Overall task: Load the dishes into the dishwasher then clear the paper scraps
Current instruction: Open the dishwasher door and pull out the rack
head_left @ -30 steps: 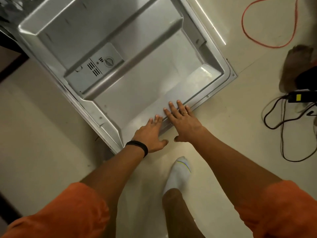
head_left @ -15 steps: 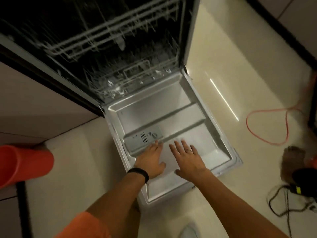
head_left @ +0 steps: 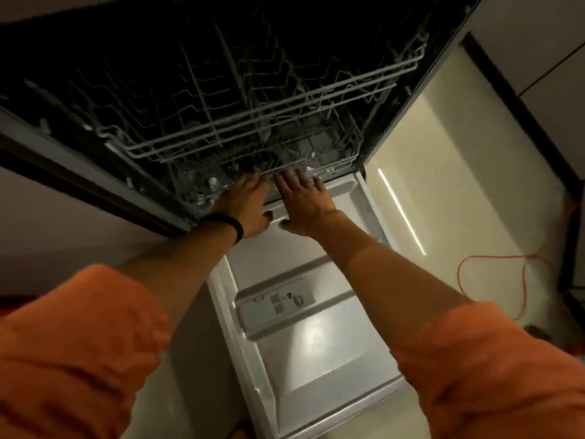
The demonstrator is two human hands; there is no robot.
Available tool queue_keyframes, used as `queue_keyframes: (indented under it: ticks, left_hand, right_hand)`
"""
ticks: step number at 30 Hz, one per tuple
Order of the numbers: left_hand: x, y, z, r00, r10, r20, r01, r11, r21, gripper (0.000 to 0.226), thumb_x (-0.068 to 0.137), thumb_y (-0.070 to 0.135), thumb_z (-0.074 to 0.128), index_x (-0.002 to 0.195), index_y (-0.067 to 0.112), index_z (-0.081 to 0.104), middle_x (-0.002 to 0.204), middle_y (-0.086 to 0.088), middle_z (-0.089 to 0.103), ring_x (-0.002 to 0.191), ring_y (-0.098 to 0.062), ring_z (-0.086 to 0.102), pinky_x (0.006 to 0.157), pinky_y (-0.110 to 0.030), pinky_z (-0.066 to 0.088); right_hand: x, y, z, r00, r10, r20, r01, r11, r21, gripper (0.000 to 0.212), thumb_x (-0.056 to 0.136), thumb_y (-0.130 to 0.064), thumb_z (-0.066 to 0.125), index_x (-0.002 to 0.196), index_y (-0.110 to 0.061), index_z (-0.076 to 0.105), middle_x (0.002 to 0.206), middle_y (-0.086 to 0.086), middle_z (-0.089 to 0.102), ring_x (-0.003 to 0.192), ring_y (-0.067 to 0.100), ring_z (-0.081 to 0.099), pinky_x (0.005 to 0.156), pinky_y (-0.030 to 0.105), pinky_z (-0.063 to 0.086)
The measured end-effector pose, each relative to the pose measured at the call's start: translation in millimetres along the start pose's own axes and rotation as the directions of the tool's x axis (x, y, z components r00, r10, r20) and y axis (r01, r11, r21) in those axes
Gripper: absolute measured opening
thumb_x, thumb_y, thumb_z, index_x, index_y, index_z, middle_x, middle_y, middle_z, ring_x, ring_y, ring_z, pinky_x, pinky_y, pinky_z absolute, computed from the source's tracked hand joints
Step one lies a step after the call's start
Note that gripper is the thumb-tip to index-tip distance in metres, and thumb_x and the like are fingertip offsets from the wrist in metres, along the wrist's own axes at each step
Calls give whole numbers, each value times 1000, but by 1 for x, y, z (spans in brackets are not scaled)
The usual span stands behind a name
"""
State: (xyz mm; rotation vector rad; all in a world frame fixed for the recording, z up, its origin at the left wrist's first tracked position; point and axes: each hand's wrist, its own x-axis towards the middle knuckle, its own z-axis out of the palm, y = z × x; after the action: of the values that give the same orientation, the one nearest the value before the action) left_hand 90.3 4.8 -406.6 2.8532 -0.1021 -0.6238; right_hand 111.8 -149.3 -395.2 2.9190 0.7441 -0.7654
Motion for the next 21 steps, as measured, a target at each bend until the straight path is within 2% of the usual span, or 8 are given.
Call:
queue_keyframes:
  ticks: [6,8,10,12,14,17,21]
  left_hand:
    - [61,-16,6,997,0,81,-1,1000,11,89,97,39,61,161,17,4,169,-6,-2,154,-31,7,122,-49,22]
    - [72,-21,15,990,24,136,-21,999,-26,93,96,36,63,161,17,0,169,-7,1,154,-31,11,123,-47,22]
    - [76,-22,25,985,33,170,-19,996,-84,96,94,31,67,161,18,-1,169,-7,4,153,-32,17,121,-47,27]
    - [76,-21,33,988,28,153,-12,994,-105,96,91,28,70,161,19,5,168,-5,8,151,-32,24,118,-45,32]
    - [72,-17,37,991,21,130,-7,994,-109,85,89,25,71,158,19,21,164,-6,20,146,-33,33,114,-44,37]
    - [52,0,42,988,31,154,-10,991,-136,70,86,26,72,148,22,39,156,-7,32,136,-36,44,108,-47,43]
    - [4,36,65,981,-7,196,40,985,-169,84,87,30,74,156,23,27,161,-5,24,142,-33,37,113,-46,39]
  right_hand:
    - [67,11,-9,997,48,53,-48,999,7,105,90,-44,69,162,-20,-4,170,7,-2,156,32,0,124,55,12]
    - [79,16,-1,994,54,91,-54,999,2,104,89,-43,70,162,-20,0,169,5,4,156,31,4,123,54,20]
    - [82,20,8,992,53,113,-51,999,-18,105,88,-41,71,162,-20,-2,169,5,2,156,32,3,122,52,21]
    - [77,21,14,991,44,125,-38,998,-57,109,88,-40,73,161,-18,-6,170,7,-4,155,34,-3,123,51,15]
    - [66,22,17,989,47,142,-36,996,-79,111,88,-41,72,161,-15,-9,169,10,-8,155,34,-7,124,50,10]
    - [40,28,28,984,40,174,-29,997,-68,113,87,-41,73,160,-14,-10,169,12,-9,155,36,-6,125,50,10]
    - [-7,32,53,975,24,220,-13,999,-53,116,85,-42,76,160,-12,-8,168,13,-7,155,37,-5,125,50,16]
